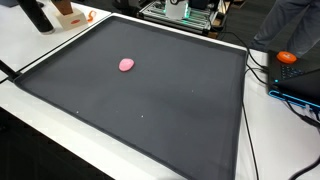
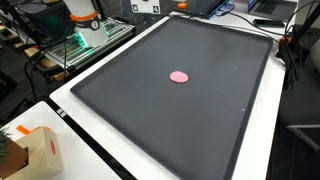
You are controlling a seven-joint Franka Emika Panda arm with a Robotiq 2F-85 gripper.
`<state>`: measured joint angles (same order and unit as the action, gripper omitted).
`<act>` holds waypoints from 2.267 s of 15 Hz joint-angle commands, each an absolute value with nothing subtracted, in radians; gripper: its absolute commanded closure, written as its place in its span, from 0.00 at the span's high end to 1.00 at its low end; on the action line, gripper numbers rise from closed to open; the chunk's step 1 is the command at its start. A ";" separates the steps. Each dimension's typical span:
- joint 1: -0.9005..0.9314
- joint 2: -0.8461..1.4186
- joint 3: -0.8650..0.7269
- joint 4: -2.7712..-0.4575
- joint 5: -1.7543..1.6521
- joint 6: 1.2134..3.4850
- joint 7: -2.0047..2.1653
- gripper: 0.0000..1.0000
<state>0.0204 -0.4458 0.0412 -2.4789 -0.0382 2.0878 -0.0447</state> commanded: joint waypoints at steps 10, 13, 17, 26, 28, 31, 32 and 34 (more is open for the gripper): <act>0.024 -0.308 0.087 -2.334 -0.070 2.079 0.045 0.01; 0.022 -0.159 0.136 -2.185 -0.143 2.061 0.126 0.01; 0.043 0.052 0.165 -2.006 -0.300 2.015 0.261 0.01; 0.174 0.385 0.116 -1.719 -0.396 1.796 0.279 0.01; 0.199 0.440 0.108 -1.673 -0.399 1.761 0.270 0.01; 0.226 0.511 0.095 -1.616 -0.393 1.730 0.258 0.01; 0.235 0.530 0.088 -1.602 -0.397 1.725 0.261 0.01; 0.247 0.564 0.076 -1.576 -0.397 1.724 0.265 0.01</act>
<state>0.2164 0.5014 0.1046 -1.6431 -0.3764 1.7640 0.2732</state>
